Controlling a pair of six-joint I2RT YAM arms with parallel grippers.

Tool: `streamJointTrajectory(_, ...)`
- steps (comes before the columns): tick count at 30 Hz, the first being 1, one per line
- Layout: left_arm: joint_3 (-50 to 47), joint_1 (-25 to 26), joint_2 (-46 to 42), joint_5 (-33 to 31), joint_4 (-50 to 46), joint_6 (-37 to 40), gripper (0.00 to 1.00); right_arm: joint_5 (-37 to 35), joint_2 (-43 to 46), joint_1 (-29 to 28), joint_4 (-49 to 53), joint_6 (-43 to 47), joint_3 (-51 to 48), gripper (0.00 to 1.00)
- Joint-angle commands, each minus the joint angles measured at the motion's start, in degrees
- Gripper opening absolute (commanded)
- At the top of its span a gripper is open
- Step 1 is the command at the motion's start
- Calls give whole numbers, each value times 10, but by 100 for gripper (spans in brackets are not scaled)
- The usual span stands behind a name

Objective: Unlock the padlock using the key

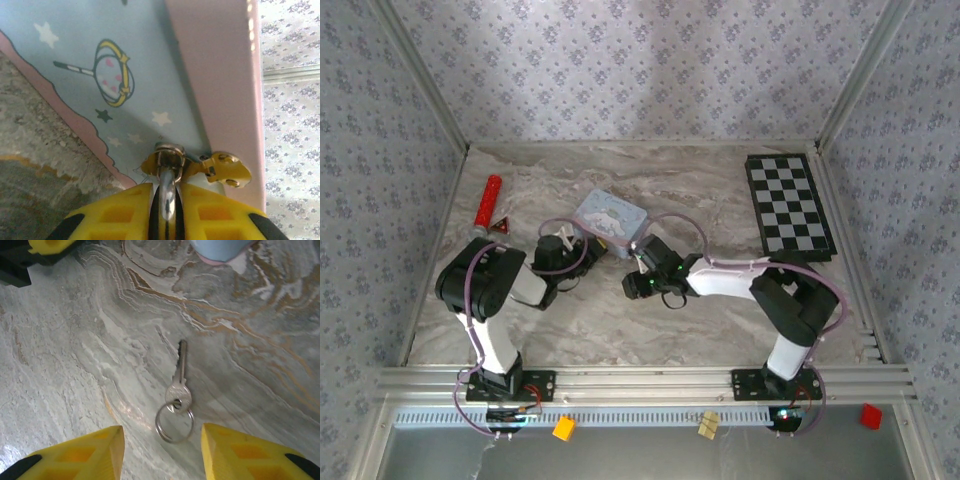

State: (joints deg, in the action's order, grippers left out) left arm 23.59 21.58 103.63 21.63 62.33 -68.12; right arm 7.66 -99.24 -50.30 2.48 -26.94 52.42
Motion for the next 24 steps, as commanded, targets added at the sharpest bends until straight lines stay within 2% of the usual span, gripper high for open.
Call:
streamJointTrajectory(1, -18, -4, 15, 1, -3, -7, 24, -12, -22, -10, 36, 23, 32, 46)
streamJointTrajectory(7, -27, -2, 12, -1, -4, -11, 32, -61, -54, -22, 108, 32, 70, 46)
streamJointTrajectory(13, -41, -1, -3, -8, -9, -13, 35, -97, -75, -27, 142, 32, 94, 43)
streamJointTrajectory(20, -61, 3, -49, -16, -43, -3, 36, -76, -64, -20, 118, 36, 81, 25)
streamJointTrajectory(24, -69, 7, -95, -24, -89, 18, 36, -34, -46, -8, 87, 36, 57, 13)
